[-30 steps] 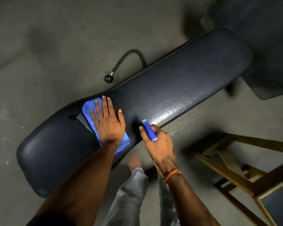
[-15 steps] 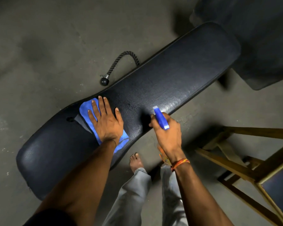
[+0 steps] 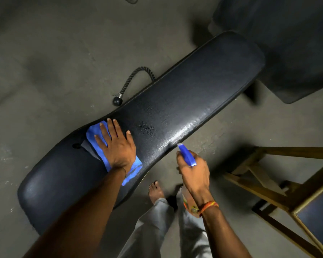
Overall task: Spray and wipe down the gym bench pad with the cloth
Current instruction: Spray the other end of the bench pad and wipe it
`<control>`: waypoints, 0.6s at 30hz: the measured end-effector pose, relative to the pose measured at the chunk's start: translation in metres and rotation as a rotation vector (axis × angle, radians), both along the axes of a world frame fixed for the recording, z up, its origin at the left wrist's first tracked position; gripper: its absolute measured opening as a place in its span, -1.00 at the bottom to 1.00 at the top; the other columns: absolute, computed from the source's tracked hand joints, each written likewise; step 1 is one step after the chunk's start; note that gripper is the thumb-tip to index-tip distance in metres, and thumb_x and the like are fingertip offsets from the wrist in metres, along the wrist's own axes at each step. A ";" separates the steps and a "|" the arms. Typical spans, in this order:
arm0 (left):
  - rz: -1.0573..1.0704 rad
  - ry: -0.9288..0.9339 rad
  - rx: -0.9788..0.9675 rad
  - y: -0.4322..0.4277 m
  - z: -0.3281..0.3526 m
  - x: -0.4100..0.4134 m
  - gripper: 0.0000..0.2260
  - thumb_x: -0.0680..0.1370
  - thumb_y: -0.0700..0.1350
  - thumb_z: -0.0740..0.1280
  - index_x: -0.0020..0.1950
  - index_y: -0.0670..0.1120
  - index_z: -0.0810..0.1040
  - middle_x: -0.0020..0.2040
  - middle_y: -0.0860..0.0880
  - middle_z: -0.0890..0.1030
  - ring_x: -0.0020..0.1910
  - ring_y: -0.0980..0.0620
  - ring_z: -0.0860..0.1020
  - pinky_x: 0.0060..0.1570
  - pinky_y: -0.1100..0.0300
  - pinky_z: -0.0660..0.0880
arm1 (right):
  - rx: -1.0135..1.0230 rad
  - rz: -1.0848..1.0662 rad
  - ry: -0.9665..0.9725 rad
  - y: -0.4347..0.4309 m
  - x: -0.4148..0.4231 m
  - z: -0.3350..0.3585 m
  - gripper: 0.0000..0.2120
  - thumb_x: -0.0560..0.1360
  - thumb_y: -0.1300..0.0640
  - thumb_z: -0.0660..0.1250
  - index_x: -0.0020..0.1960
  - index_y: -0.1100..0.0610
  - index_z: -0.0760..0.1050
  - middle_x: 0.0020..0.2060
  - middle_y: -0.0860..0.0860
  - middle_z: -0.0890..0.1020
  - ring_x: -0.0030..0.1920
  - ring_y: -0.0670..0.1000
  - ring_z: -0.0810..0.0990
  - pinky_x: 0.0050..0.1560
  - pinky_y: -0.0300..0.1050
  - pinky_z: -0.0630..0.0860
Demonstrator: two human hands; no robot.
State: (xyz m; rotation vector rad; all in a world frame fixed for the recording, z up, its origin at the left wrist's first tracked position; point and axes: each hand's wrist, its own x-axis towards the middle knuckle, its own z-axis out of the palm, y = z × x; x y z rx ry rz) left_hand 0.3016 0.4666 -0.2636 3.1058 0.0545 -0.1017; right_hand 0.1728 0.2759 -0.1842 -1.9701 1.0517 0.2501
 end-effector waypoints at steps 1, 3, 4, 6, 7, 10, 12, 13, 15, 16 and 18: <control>-0.017 -0.005 0.016 -0.002 0.001 0.003 -0.47 0.71 0.06 0.03 0.61 -0.20 0.21 0.63 -0.17 0.21 0.63 -0.20 0.11 0.54 -0.33 0.05 | 0.006 -0.062 -0.022 -0.006 0.000 0.000 -0.65 0.40 -0.39 0.15 -0.10 -0.17 0.51 -0.37 -0.03 0.66 -0.24 0.05 0.68 0.08 0.12 0.58; -0.113 0.002 0.011 -0.009 0.007 0.015 -0.45 0.68 0.05 0.07 0.60 -0.20 0.21 0.63 -0.19 0.21 0.62 -0.22 0.13 0.53 -0.34 0.06 | 0.007 -0.116 -0.058 -0.016 0.004 -0.003 -0.64 0.42 -0.35 0.18 -0.14 -0.08 0.52 -0.34 -0.03 0.68 -0.22 0.06 0.66 0.01 0.05 0.60; -0.200 0.018 -0.022 -0.016 0.012 0.024 -0.42 0.66 0.08 0.09 0.61 -0.20 0.19 0.63 -0.18 0.19 0.62 -0.23 0.13 0.53 -0.32 0.09 | 0.010 -0.126 -0.072 -0.021 0.005 -0.005 -0.64 0.43 -0.32 0.19 -0.15 -0.05 0.52 -0.33 -0.03 0.68 -0.20 0.07 0.66 -0.03 0.02 0.60; -0.346 0.096 -0.124 -0.041 0.022 0.044 -0.32 0.64 0.19 0.13 0.64 -0.18 0.12 0.66 -0.15 0.11 0.63 -0.22 0.08 0.55 -0.27 0.11 | -0.003 -0.150 -0.096 -0.030 0.010 -0.006 -0.64 0.45 -0.31 0.19 -0.15 -0.04 0.50 -0.35 0.00 0.67 -0.22 0.09 0.67 -0.07 0.04 0.61; -0.374 0.166 -0.180 -0.056 0.027 0.054 -0.26 0.62 0.24 0.16 0.65 -0.15 0.06 0.67 -0.12 0.04 0.65 -0.19 0.01 0.56 -0.25 0.08 | -0.012 -0.167 -0.109 -0.034 0.013 -0.007 -0.64 0.46 -0.31 0.19 -0.15 -0.03 0.50 -0.35 0.02 0.66 -0.24 0.11 0.67 -0.08 0.06 0.62; -0.312 0.460 -0.244 -0.099 0.035 0.072 0.03 0.47 0.40 0.32 0.67 -0.07 -0.17 0.68 -0.03 -0.21 0.65 -0.09 -0.23 0.58 -0.22 -0.17 | -0.010 -0.231 -0.155 -0.046 0.022 -0.008 -0.66 0.48 -0.26 0.23 -0.17 0.01 0.49 -0.33 0.02 0.67 -0.24 0.10 0.65 -0.10 0.08 0.61; -0.287 0.568 -0.180 -0.112 0.031 0.073 0.24 0.32 0.50 0.38 0.64 -0.05 -0.30 0.64 -0.03 -0.36 0.62 -0.10 -0.36 0.52 -0.23 -0.33 | -0.008 -0.287 -0.164 -0.056 0.028 -0.007 -0.66 0.48 -0.28 0.24 -0.17 0.00 0.49 -0.34 0.05 0.67 -0.24 0.13 0.67 -0.10 0.06 0.62; -0.287 0.592 -0.158 -0.113 0.029 0.073 0.30 0.27 0.52 0.39 0.63 -0.05 -0.35 0.62 -0.03 -0.41 0.60 -0.12 -0.40 0.50 -0.24 -0.36 | -0.012 -0.320 -0.172 -0.061 0.031 -0.008 -0.66 0.48 -0.27 0.25 -0.18 0.00 0.49 -0.34 0.06 0.66 -0.25 0.14 0.68 -0.10 0.05 0.63; -0.297 0.624 -0.147 -0.111 0.026 0.074 0.35 0.23 0.56 0.38 0.60 -0.04 -0.43 0.59 -0.04 -0.48 0.57 -0.13 -0.46 0.48 -0.26 -0.39 | -0.018 -0.342 -0.189 -0.070 0.032 -0.008 -0.68 0.52 -0.19 0.30 -0.18 0.06 0.52 -0.33 0.06 0.66 -0.24 0.14 0.66 -0.11 0.01 0.59; -0.303 0.638 -0.140 -0.109 0.026 0.075 0.37 0.21 0.57 0.38 0.59 -0.04 -0.45 0.58 -0.04 -0.50 0.56 -0.13 -0.47 0.48 -0.27 -0.39 | -0.019 -0.315 -0.195 -0.073 0.033 -0.008 -0.70 0.52 -0.16 0.31 -0.15 0.08 0.53 -0.32 0.05 0.67 -0.23 0.14 0.65 -0.12 0.00 0.57; -0.307 0.654 -0.115 -0.111 0.027 0.075 0.40 0.18 0.59 0.37 0.57 -0.03 -0.48 0.57 -0.04 -0.52 0.56 -0.15 -0.48 0.47 -0.27 -0.39 | 0.006 -0.204 -0.188 -0.075 0.033 -0.007 -0.67 0.48 -0.22 0.27 -0.13 0.05 0.54 -0.34 0.03 0.67 -0.23 0.14 0.65 -0.10 0.03 0.59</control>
